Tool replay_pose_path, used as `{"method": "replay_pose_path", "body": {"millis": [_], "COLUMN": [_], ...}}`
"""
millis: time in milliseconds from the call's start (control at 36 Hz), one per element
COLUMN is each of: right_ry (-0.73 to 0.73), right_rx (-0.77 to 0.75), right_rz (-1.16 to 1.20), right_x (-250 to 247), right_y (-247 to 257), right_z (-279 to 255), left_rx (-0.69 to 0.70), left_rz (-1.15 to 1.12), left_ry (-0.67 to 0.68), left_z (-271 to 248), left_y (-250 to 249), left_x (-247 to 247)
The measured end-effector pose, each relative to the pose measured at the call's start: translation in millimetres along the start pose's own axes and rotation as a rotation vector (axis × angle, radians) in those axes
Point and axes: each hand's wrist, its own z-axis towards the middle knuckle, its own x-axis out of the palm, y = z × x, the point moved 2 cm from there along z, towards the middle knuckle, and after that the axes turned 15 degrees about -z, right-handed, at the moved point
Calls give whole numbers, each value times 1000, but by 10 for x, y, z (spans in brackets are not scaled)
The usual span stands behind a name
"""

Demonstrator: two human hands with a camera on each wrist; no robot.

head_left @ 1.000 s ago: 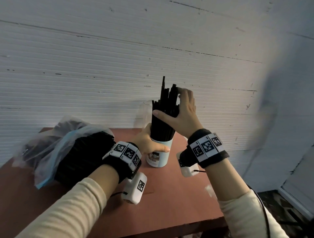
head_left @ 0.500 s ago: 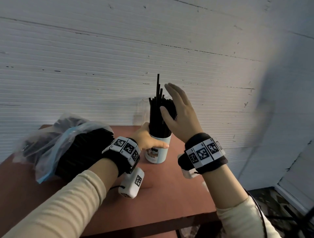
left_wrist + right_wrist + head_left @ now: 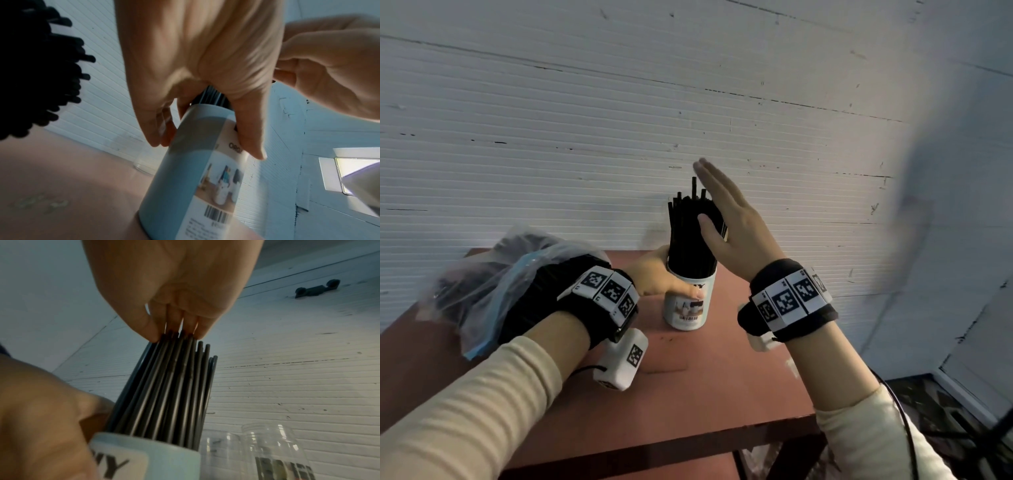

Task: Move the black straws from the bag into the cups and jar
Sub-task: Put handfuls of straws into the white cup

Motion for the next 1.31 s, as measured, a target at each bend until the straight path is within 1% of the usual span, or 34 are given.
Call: {"method": "replay_pose_path", "body": {"millis": [56,111,250,417,500,583,611,639,722,805,889,972,1028,1111,1139,1222,1305], "right_ry": [30,52,24,139,87,27,8,-12,-82,-88,-9,137,234,342,374,483,551], "right_rx": [-18,-3,38,15,37,33,28,22,-4,-38,-41,-69,-91,-75,-76,-105,-111], "right_rz": [-29,-39,-32,-168,-164,-120,-98,-74,-12,33,86,166,195,189,170,98,38], "right_x": [37,72,34,47,19,-6,-7,-7,13,127,331,578,745,942,995,1133,1244], "right_y": [20,23,68,128,161,267,316,375,568,790,1008,1186,1289,1414,1450,1562,1646], "right_z": [-19,-47,-39,39,66,72,69,66,62,60,45,32,43,91,111,166,209], "left_rx": [8,22,51,29,-30,-76,-56,-5,137,210,168,107,42,-110,-129,-94,-60], "left_rz": [17,13,-23,-42,27,182,221,230,201,271,300,437,496,622,625,550,488], "left_ry": [-30,-31,-1,-50,-95,-207,-251,-288,-355,-474,-570,-600,-542,-417,-402,-400,-478], "left_z": [-16,-35,-83,-113,-165,-308,-387,-467,-752,-985,-1177,-1310,-1379,-1466,-1488,-1540,-1565], "left_y": [-3,-13,-55,-46,-26,-15,-38,-67,-210,-326,-332,-203,-84,80,116,139,81], "left_x": [-1,8,67,81,50,-65,-124,-191,-399,-647,-909,-1188,-1321,-1393,-1408,-1438,-1496]}}
